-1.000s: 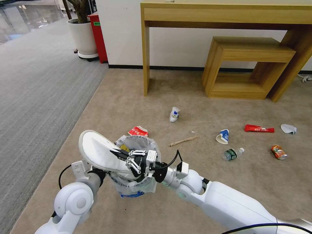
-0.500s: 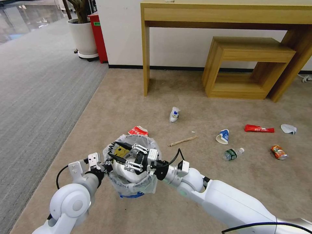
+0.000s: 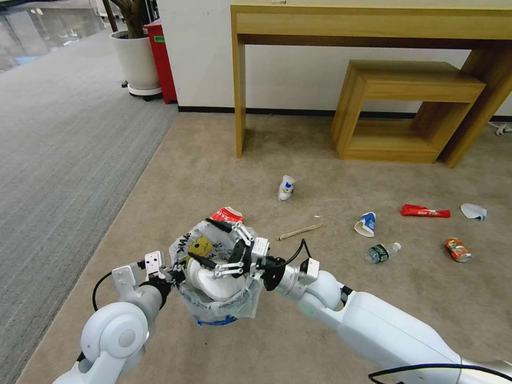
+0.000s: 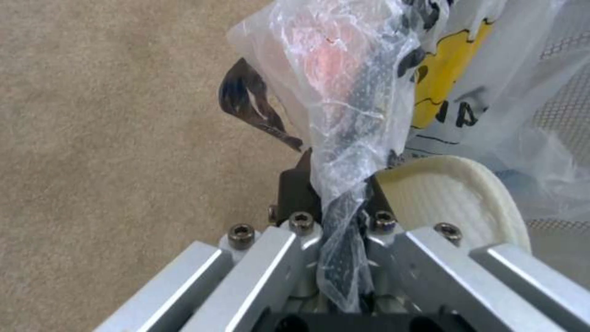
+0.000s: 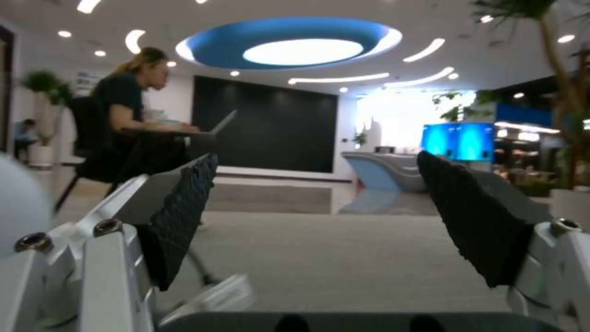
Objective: Pick up the trash bin and place the garbage on the floor into it.
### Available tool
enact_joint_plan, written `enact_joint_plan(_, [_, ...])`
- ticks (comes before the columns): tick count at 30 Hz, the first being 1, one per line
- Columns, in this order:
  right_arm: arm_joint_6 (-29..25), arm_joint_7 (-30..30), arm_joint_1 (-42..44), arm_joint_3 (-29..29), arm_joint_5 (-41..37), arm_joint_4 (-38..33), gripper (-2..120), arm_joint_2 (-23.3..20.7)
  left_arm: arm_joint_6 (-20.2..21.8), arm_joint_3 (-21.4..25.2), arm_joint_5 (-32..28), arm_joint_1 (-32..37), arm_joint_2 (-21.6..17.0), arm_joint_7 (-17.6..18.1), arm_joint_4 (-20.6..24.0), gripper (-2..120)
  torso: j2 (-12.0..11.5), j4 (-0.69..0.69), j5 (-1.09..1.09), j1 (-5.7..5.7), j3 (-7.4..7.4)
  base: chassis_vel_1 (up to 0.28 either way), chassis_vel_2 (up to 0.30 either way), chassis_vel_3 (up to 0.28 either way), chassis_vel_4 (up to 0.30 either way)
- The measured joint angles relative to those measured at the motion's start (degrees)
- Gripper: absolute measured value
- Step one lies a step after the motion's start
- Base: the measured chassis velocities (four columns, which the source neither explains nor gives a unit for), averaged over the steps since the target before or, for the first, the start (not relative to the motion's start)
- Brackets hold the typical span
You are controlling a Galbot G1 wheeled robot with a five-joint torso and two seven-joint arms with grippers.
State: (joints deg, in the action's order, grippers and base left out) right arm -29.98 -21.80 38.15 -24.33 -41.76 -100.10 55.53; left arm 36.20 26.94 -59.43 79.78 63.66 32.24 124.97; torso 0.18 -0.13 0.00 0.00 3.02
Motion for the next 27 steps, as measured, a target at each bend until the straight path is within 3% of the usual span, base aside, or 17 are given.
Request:
enact_joint_plan(6, [1.47, 5.17, 0.27, 3.86, 0.33, -0.61, 88, -1.54, -0.25, 1.47, 0.07, -0.03, -0.63, -0.37, -1.20, 0, 0.00, 0.00, 0.00, 0.00, 0.00, 0.000, 0.000, 0.000, 0.000])
enact_joint_plan(9, [3.03, 10.81, 2.38, 9.71, 1.46, -1.08, 99, -3.59, -0.92, 3.49, 1.15, 0.37, -1.38, -1.15, -2.75, 0, 0.00, 0.00, 0.00, 0.00, 0.00, 0.000, 0.000, 0.000, 0.000])
enact_joint_plan(17, [5.11, 18.36, 10.53, 20.45, 3.28, -0.35, 100, -7.17, -1.38, 5.33, 3.15, 1.53, -2.33, -1.60, -4.31, 0, 0.00, -0.01, 0.02, 0.00, 0.00, 0.000, 0.000, 0.000, 0.000])
enact_joint_plan(27, [4.51, 22.62, 15.69, 27.75, 5.16, 3.81, 100, -9.92, -1.93, 7.18, 3.26, 2.61, -3.74, -1.25, -5.54, 0, 0.00, 0.00, -0.01, 0.00, 0.00, 0.000, 0.000, 0.000, 0.000])
